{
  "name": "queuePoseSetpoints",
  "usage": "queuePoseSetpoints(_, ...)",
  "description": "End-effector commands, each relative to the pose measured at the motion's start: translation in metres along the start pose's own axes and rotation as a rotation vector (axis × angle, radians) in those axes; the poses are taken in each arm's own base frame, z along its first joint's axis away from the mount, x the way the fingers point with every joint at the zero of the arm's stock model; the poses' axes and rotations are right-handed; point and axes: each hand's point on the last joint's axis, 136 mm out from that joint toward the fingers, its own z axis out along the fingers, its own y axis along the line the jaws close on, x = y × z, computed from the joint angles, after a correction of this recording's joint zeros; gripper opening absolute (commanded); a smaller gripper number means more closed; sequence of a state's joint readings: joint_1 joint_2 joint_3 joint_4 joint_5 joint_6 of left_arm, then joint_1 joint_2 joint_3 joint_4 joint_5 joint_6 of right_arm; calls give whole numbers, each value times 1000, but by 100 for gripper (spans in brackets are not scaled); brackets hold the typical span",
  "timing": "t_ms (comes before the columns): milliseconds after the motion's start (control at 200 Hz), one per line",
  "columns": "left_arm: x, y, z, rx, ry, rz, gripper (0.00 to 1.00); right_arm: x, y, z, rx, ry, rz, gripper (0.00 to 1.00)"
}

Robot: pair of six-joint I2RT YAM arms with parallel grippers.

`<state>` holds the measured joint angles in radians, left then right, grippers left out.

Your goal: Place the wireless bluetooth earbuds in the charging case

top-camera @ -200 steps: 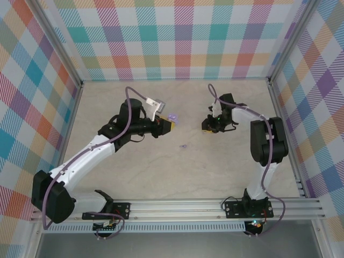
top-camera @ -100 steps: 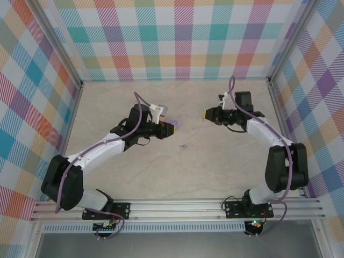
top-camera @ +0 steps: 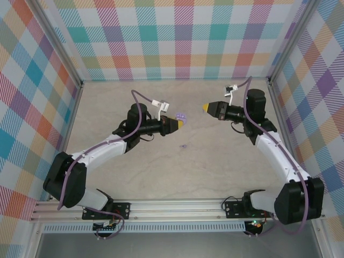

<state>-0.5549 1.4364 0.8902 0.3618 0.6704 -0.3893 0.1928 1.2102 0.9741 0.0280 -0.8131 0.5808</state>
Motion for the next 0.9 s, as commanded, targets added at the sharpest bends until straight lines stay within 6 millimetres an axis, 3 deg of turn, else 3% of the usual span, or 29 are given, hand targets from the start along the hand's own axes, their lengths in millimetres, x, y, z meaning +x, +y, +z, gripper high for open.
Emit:
queuePoseSetpoints(0, -17, -33, -7, 101, -55, 113, 10, -11, 33, -7, -61, -50, -80, 21)
queuePoseSetpoints(375, -30, -89, -22, 177, -86, 390, 11, -12, 94, -10, -142, -90, -221, 23)
queuePoseSetpoints(680, -39, -104, -25, 175, -95, 446, 10, -9, 114, -7, -164, -112, -269, 22)
queuePoseSetpoints(895, -44, -107, -25, 166, -108, 446, 8, -9, 116, -2, -152, -129, -274, 22)
